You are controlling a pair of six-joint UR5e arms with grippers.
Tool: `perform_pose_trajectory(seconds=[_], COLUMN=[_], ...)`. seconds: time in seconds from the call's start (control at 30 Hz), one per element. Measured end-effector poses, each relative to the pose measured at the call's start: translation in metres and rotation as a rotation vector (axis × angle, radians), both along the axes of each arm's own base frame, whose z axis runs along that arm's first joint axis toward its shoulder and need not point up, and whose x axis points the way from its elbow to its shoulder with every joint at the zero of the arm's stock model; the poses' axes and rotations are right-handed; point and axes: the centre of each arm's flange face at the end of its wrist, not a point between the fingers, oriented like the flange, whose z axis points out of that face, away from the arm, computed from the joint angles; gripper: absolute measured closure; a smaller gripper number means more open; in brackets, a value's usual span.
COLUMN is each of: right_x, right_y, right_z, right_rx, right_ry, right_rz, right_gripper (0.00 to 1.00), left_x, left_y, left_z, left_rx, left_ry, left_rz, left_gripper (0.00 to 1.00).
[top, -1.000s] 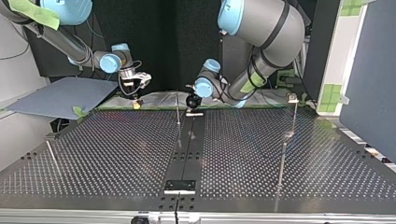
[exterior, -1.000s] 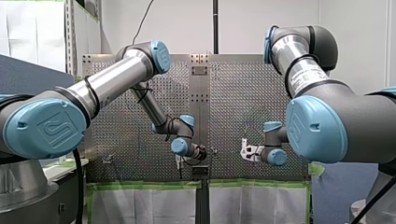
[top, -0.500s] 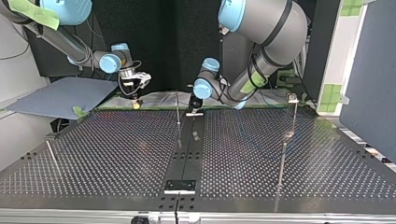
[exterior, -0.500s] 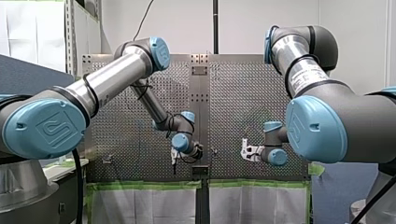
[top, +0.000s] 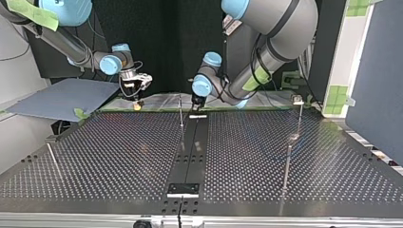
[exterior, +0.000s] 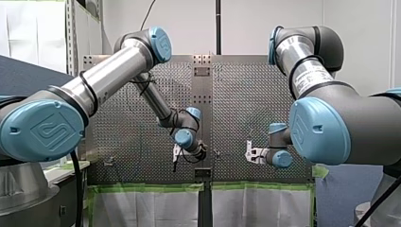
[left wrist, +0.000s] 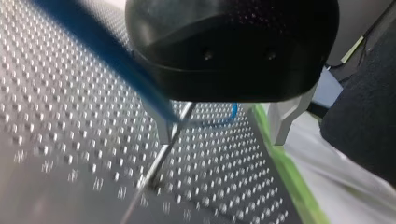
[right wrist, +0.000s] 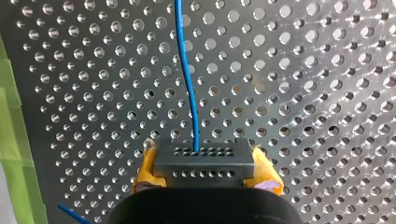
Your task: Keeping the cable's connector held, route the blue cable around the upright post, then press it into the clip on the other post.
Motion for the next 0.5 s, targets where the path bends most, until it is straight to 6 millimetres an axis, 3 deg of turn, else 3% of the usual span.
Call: perform_pose_trajectory(seconds=[0.33, 0.5], right_x=[-0.002, -0.002], right_y=[0.001, 0.001], right_z=[-0.001, -0.001], right_rx=[0.011, 0.011], right_ry=[0.005, 0.006], right_rz=[-0.002, -0.002], right_gripper=[1.0, 1.0], left_x=[-0.045, -0.057], left_y=[-0.003, -0.004], left_z=[-0.015, -0.019], left_rx=[0.072, 0.062], left_ry=[0.043, 0.033], left_rz=[-0.062, -0.08], left_gripper=[0.02, 0.02])
